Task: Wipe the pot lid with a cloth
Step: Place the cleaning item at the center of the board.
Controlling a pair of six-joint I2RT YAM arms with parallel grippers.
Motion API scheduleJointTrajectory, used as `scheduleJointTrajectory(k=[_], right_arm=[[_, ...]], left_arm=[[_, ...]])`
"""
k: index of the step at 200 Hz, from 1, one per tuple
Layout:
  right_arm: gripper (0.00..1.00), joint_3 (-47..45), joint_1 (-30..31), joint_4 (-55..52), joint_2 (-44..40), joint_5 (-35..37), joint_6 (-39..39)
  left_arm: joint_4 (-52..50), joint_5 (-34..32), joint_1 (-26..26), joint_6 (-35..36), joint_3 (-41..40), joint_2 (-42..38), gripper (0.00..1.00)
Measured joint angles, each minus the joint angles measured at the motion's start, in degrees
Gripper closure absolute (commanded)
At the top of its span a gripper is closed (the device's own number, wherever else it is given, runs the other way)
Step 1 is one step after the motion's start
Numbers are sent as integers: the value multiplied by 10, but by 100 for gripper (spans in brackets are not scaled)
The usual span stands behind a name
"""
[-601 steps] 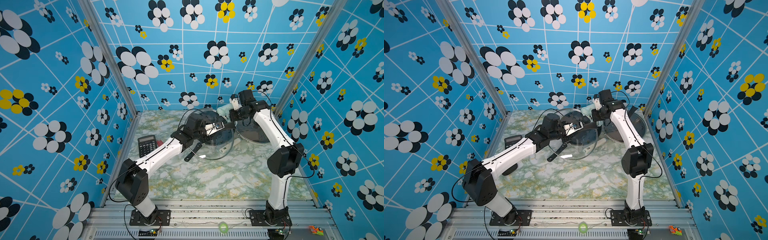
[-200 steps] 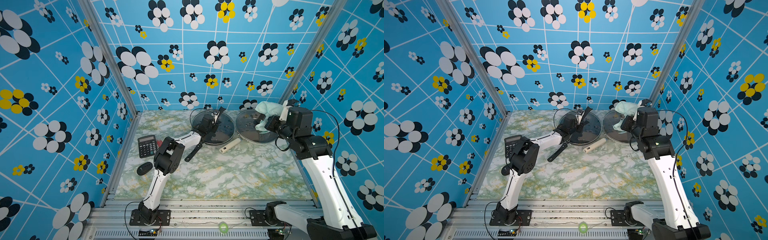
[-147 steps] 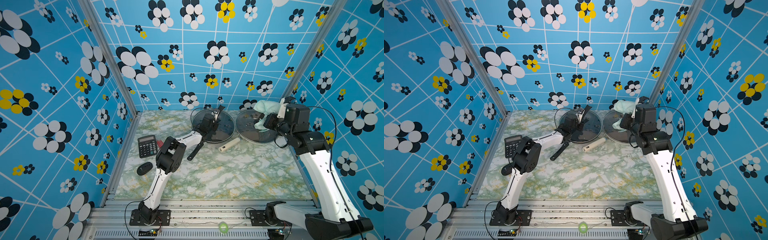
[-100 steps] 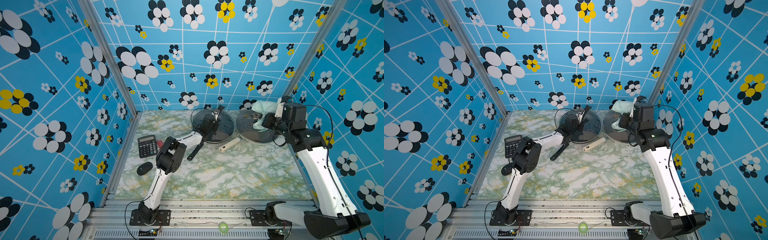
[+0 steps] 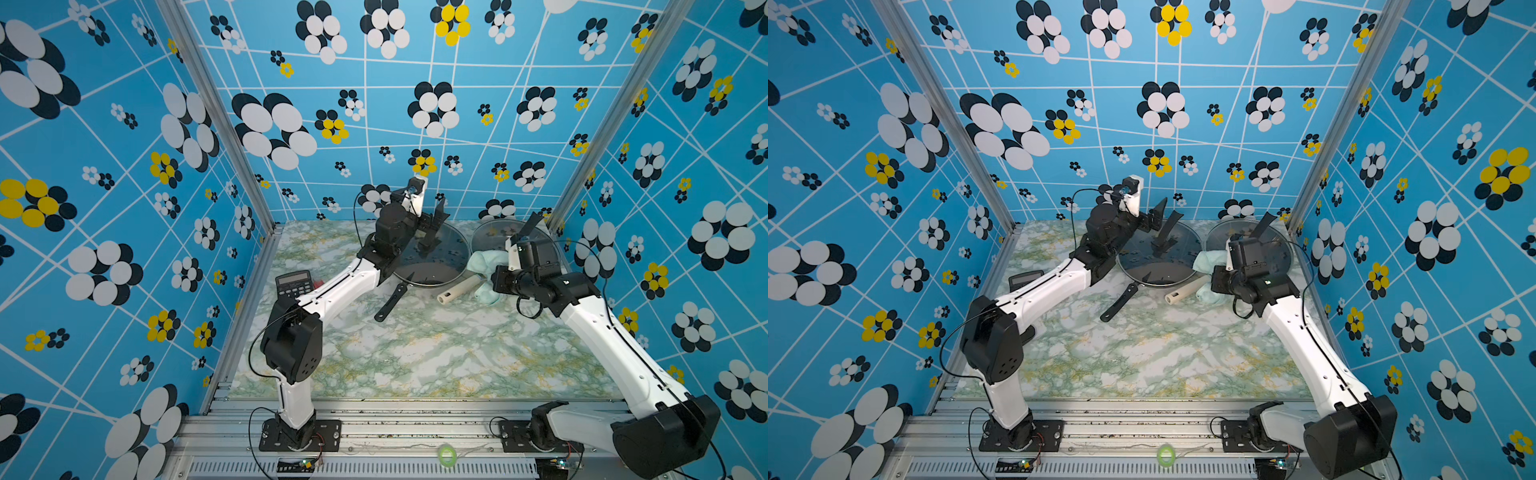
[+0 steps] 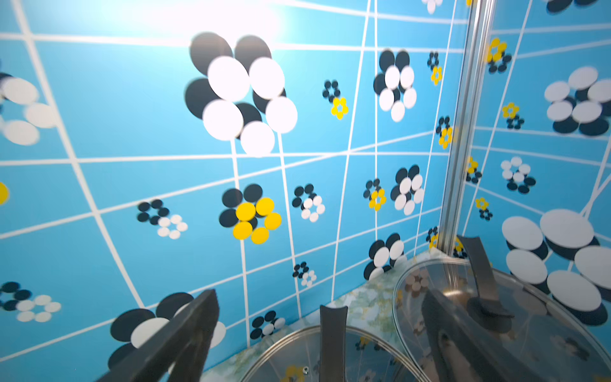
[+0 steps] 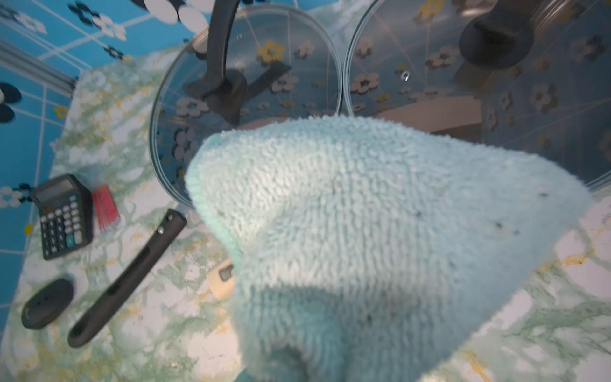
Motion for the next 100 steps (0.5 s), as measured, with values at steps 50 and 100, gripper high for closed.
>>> scheduleJointTrajectory(k=[50, 100], right_arm=[[50, -166, 14, 23, -27, 23, 63], [7, -161, 14, 67, 74, 35, 101]], left_arm=[[-38, -11, 50, -38, -92, -101, 1], [-100, -41, 58, -44, -173, -168, 1]])
